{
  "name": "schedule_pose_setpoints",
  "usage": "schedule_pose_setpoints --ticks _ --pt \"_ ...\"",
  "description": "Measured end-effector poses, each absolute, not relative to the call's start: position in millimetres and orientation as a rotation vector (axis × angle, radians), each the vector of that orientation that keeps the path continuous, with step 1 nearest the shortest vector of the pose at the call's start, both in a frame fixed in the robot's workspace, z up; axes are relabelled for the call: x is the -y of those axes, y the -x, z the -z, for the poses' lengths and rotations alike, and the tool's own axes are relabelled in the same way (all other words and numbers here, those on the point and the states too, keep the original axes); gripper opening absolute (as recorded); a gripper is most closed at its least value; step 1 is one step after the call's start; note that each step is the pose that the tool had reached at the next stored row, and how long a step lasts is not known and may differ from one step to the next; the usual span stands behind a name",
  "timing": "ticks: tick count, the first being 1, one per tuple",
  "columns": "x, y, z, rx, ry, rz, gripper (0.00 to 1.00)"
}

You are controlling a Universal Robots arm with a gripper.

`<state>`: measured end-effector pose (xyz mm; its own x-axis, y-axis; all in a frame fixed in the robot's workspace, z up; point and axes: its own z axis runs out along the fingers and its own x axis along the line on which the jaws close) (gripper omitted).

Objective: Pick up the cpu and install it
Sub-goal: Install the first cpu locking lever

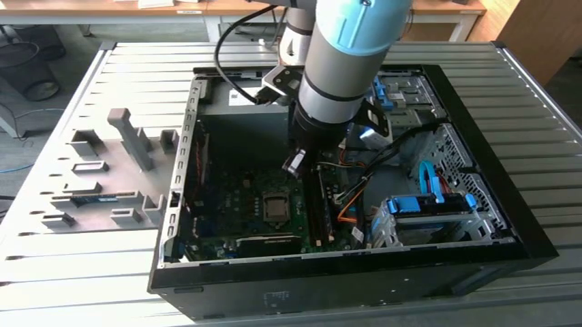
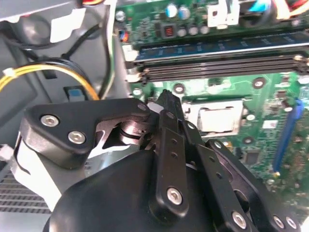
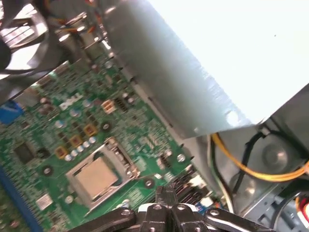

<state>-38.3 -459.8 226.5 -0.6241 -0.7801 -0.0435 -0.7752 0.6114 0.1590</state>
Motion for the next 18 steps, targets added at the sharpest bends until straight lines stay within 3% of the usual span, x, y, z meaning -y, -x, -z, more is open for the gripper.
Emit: schedule_pose_setpoints --ticks 18 --pt "446.1 41.5 -229.4 2.794 -1.348 0.213 0.10"
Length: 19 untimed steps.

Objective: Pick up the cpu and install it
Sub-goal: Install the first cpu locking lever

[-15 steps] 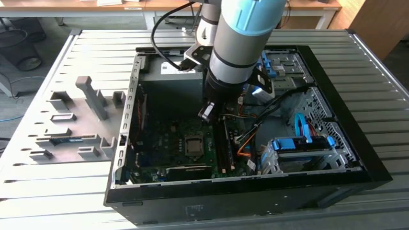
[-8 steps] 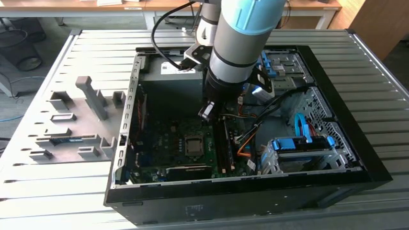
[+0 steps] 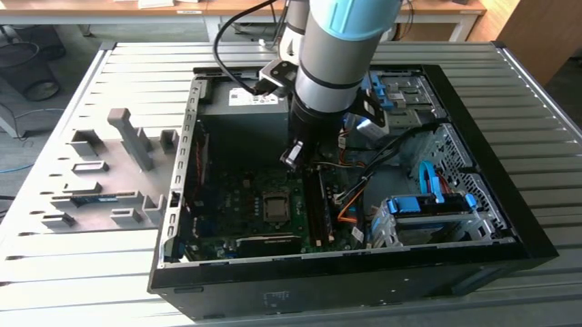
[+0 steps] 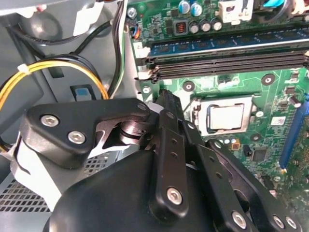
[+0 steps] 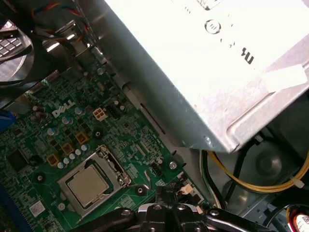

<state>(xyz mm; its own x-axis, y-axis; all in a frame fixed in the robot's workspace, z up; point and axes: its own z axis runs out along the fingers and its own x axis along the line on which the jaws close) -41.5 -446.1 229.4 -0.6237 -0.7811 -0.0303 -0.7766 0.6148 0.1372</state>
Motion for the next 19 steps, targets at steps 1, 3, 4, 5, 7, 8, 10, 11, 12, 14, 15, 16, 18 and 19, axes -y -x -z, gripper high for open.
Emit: schedule_pose_setpoints --ticks 1,3,4,5,7,8,10,11,12,14,15,16,18,19 --pt "444.5 42.3 -229.4 2.794 -1.348 0.213 0.10" --pt "440.6 45.1 -229.3 2.796 -1.350 0.211 0.10" --pt "438.7 47.2 -229.3 2.798 -1.350 0.210 0.10" --pt "438.1 49.7 -229.4 2.800 -1.352 0.209 0.10" --pt "438.0 52.9 -229.3 2.805 -1.354 0.203 0.10" --pt "438.0 53.6 -229.3 2.805 -1.355 0.200 0.10" --pt "438.0 54.3 -229.5 2.805 -1.355 0.193 0.10" --pt "438.2 54.3 -229.6 2.804 -1.354 0.189 0.10" --pt "438.7 54.3 -229.7 2.803 -1.354 0.185 0.10" --pt "440.1 54.4 -229.7 2.802 -1.352 0.177 0.10" --pt "440.9 54.3 -229.7 2.801 -1.352 0.174 0.10" --pt "441.8 54.3 -229.7 2.800 -1.351 0.170 0.10" --pt "443.7 54.4 -229.6 2.799 -1.351 0.166 0.10" --pt "444.5 54.5 -229.7 2.799 -1.351 0.166 0.10"
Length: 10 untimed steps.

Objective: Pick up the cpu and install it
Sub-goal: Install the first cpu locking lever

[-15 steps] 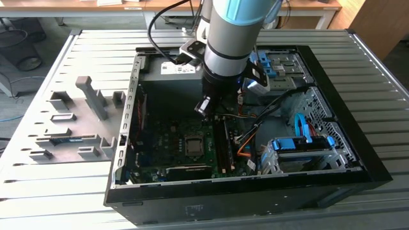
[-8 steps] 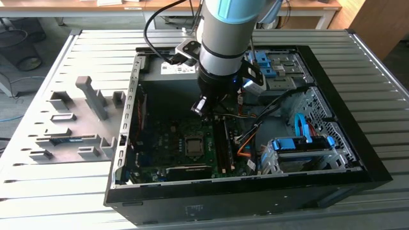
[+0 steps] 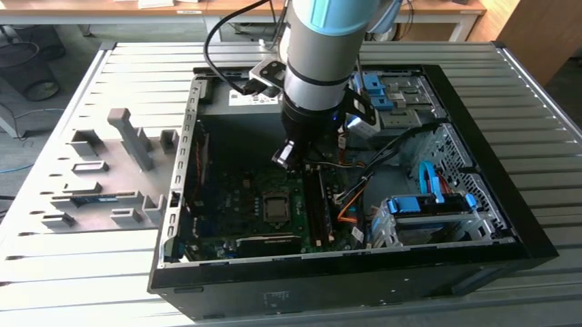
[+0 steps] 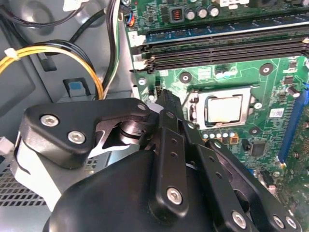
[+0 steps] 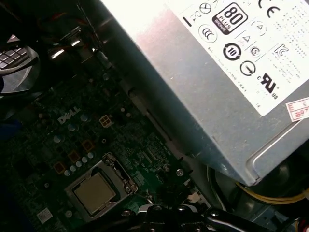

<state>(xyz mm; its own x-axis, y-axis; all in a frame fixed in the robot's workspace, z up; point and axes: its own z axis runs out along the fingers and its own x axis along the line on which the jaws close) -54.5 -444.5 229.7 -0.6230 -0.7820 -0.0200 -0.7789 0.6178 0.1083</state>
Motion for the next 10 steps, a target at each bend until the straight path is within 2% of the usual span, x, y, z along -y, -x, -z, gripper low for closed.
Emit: schedule_pose_setpoints --ticks 10 --pt "455.5 57.4 -230.9 2.802 -1.353 0.163 0.10"
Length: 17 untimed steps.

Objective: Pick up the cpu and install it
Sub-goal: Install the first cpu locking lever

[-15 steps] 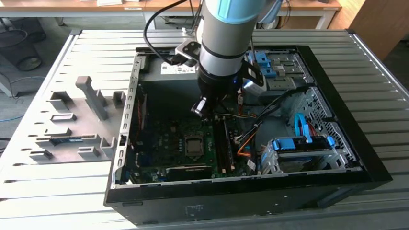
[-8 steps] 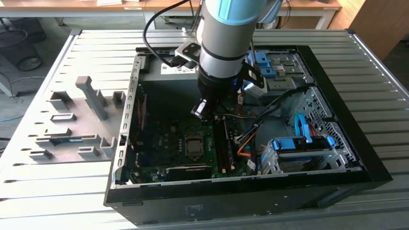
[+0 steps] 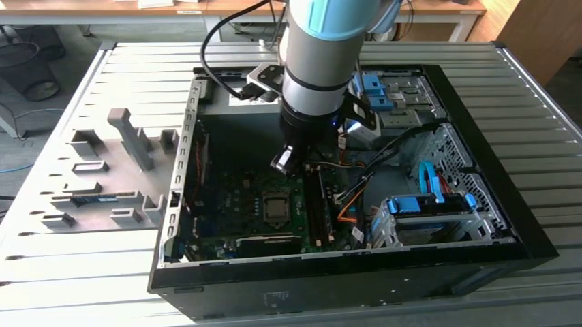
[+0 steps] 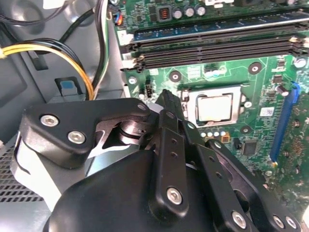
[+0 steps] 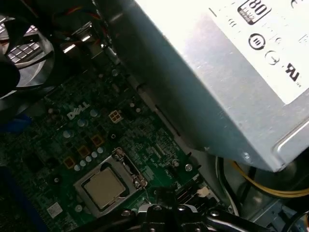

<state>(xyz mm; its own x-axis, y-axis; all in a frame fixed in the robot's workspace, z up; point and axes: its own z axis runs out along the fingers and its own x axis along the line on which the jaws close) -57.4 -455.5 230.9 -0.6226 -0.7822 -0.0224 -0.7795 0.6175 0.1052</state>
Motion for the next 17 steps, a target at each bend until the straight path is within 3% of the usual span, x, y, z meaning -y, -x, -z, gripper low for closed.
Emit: schedule_pose_setpoints --ticks 17 --pt "468.5 61.5 -229.3 2.726 -1.491 0.158 0.10"
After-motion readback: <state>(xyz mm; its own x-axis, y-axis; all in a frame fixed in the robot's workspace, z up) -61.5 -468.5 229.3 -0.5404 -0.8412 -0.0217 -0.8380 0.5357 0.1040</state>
